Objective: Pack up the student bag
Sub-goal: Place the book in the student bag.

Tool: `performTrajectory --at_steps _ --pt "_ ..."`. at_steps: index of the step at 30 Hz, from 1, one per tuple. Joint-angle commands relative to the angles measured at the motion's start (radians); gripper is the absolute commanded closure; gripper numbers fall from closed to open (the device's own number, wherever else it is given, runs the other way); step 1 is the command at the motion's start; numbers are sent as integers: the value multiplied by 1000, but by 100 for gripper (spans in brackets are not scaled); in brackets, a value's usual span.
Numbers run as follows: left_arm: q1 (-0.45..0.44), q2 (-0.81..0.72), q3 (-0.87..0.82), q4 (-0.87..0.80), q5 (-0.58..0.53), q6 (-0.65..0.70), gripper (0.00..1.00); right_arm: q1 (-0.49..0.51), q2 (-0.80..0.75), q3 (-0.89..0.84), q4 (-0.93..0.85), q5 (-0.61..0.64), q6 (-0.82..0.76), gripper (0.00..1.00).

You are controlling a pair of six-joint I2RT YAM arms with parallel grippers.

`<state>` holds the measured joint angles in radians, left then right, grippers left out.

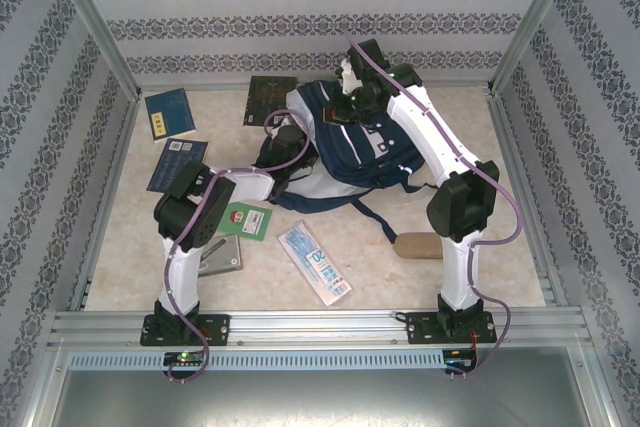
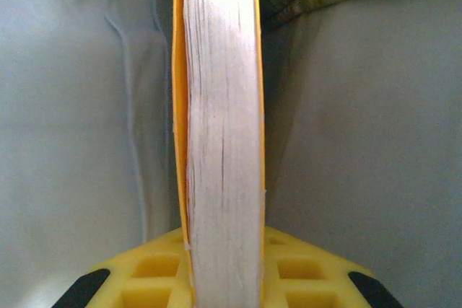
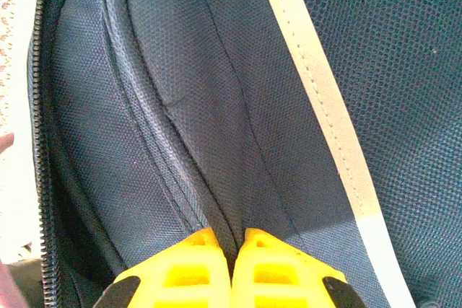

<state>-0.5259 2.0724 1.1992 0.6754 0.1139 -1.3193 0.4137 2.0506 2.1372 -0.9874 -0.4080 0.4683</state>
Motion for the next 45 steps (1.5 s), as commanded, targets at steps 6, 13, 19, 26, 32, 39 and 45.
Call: performTrajectory --at_steps 6,13,19,26,32,39,45 --pt "-81 161 216 96 -115 -35 100 -16 -40 0 59 -100 47 100" --pt "-112 236 309 6 -132 -26 66 -34 -29 14 76 -129 73 100" --pt "-112 203 273 -27 -125 -2 34 -41 -26 20 91 -141 91 100" --pt "-112 148 238 -121 -118 37 37 -47 -32 18 87 -133 89 100" --pt "-114 71 228 -337 -157 128 31 -52 -34 16 87 -126 87 100" --pt "-117 112 274 -349 -93 130 49 -46 -25 -1 110 -141 105 100" --pt "-129 185 301 -186 -28 59 57 -33 -14 7 110 -157 111 100"
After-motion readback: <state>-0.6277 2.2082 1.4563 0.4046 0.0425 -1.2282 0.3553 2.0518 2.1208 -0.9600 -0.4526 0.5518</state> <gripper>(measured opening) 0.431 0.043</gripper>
